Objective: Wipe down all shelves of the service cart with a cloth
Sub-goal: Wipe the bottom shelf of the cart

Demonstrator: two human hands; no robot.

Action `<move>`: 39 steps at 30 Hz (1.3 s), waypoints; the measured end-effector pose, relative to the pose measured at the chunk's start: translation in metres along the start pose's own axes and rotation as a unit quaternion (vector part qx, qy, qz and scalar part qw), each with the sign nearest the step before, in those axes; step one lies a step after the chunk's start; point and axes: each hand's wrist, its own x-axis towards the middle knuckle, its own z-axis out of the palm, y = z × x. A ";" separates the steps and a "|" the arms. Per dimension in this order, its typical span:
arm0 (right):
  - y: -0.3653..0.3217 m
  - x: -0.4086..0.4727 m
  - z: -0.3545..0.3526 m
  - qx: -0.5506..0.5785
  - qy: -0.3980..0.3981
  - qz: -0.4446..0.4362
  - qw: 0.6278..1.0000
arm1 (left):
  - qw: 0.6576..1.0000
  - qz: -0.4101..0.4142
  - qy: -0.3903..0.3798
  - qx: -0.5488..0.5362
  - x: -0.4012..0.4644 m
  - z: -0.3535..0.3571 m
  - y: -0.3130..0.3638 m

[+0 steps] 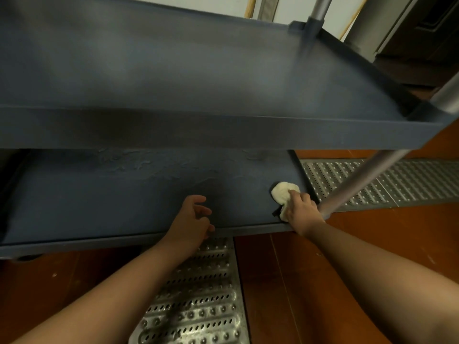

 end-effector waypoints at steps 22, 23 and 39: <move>-0.125 -0.029 0.035 0.041 -0.005 0.092 0.995 | 0.991 0.041 0.109 -0.065 -0.020 -0.152 0.025; -0.136 -0.031 0.041 0.044 -0.001 0.086 0.995 | 0.991 0.037 0.114 -0.065 -0.022 -0.158 0.022; -0.366 -0.080 0.131 0.015 -0.067 -0.099 0.993 | 0.973 -0.031 0.213 -0.079 -0.062 -0.270 -0.013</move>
